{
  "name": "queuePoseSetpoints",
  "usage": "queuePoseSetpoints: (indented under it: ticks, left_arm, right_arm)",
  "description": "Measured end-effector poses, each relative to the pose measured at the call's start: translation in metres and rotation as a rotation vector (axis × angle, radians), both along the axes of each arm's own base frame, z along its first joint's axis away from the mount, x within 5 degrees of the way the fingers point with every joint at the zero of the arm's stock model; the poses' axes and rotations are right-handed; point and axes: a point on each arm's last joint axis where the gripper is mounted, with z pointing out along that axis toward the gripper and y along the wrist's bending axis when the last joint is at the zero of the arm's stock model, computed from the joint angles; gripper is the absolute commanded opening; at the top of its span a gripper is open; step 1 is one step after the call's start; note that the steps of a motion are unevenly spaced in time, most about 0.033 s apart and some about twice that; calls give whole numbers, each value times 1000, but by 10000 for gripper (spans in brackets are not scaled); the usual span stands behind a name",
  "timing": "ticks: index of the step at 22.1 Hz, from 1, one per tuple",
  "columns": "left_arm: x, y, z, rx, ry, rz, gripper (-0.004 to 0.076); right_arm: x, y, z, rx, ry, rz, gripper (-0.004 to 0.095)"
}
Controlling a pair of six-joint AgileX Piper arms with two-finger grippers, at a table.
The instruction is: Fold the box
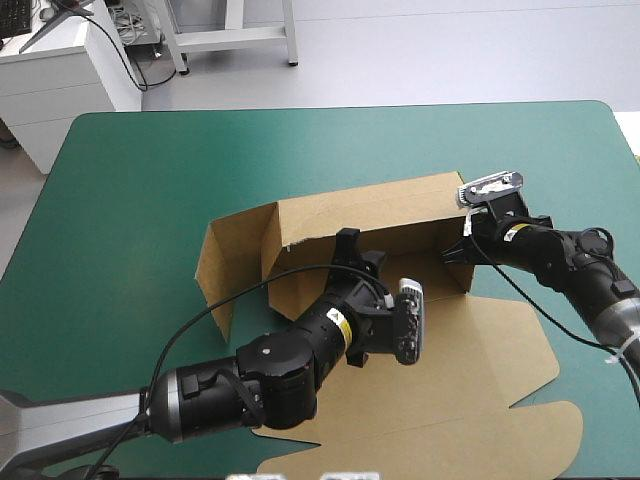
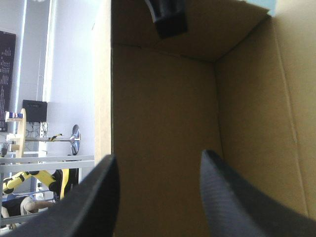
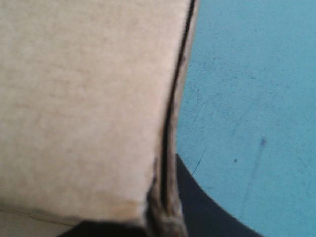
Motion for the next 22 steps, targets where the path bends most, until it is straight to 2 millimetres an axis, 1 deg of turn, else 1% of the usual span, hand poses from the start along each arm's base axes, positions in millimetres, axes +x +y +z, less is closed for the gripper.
queuePoseSetpoints:
  ticks: [1,2,3,5,8,9,10,11,12,13,14,16,17,20,22]
  left_arm:
    - [-7,-2,3,12,0,-16,29]
    - [-20,-4,9,44,2,-46,-10]
    - [-24,-5,12,57,9,-53,18]
    - [-34,-6,28,73,89,-83,17]
    - [-34,2,54,76,236,-66,17]
    - [-29,11,67,83,329,-36,17]
    - [-23,16,75,77,369,-16,17]
    - [-10,28,89,43,419,29,17]
    - [1,38,99,8,447,71,14]
    - [20,56,110,-53,469,146,14]
    - [31,67,117,-90,473,191,14]
    - [51,91,127,-166,473,300,14]
    - [67,113,131,-233,478,414,14]
    - [89,147,135,-336,487,593,10]
    - [99,171,137,-391,483,692,2]
  right_arm:
    - [0,0,0,0,1,0,0]
    - [0,0,0,1,3,-1,0]
    - [0,0,0,2,6,-1,0]
    - [-1,0,-1,1,9,0,0]
    - [-1,0,-1,0,16,1,0]
    - [-1,0,-1,1,18,1,0]
    - [-1,0,-1,1,18,1,0]
    - [-1,0,-1,1,19,1,0]
    - [-1,0,-1,1,19,1,0]
    - [-1,0,-1,2,20,0,0]
    - [-1,0,-1,1,21,1,0]
    - [-1,0,-1,2,21,0,0]
    - [-1,0,-1,1,21,0,0]
    - [-1,0,-1,0,21,0,0]
    - [-1,0,-1,0,21,0,0]
